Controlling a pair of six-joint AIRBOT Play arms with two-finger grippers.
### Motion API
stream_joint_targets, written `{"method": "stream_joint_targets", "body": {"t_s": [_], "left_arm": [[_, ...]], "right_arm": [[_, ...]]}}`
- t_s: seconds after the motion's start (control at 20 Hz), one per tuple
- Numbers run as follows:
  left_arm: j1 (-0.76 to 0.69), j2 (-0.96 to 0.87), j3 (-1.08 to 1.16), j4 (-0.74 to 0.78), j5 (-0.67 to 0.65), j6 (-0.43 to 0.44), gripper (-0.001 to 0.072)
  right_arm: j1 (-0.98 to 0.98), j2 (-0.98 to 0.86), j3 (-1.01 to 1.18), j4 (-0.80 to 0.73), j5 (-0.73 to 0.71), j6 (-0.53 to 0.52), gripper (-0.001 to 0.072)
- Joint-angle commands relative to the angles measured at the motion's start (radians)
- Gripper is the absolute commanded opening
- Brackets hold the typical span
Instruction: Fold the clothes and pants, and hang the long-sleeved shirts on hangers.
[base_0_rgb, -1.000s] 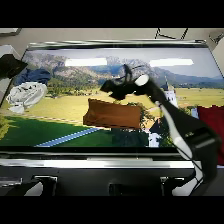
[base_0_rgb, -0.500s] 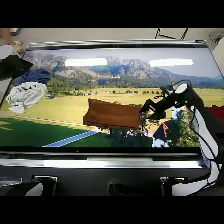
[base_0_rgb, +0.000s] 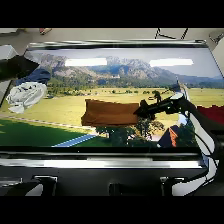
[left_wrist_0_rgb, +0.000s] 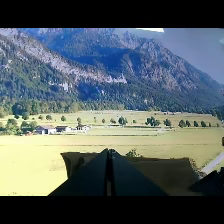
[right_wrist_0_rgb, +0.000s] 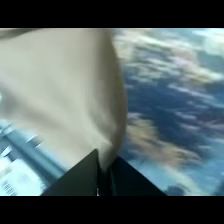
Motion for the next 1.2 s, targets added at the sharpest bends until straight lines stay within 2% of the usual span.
{"method": "stream_joint_targets", "body": {"t_s": [0.0,0.25,0.45,0.85,1.05,1.15], "left_arm": [[-0.004,-0.001,0.0,0.0,0.002,0.0,0.0029],[-0.004,0.0,0.0,0.0,0.025,0.0,0.0029],[-0.004,0.0,0.0,0.0,0.033,0.001,0.0029],[-0.004,0.0,0.0,0.0,0.035,0.02,0.0029],[-0.004,0.0,0.0,0.0,0.036,0.021,0.0029],[-0.004,0.0,0.0,-0.004,0.036,0.031,0.0029]], "right_arm": [[-0.092,0.042,0.18,0.061,0.129,-0.047,0.0036],[-0.362,0.137,0.539,-0.181,0.245,0.154,0.0036],[-0.592,0.171,0.716,-0.257,0.316,0.267,0.0036],[-0.935,0.215,0.769,-0.319,0.363,0.49,0.0036],[-1.035,0.251,0.769,-0.338,0.412,0.548,0.0037],[-1.068,0.254,0.768,-0.394,0.495,0.555,0.0037]]}}
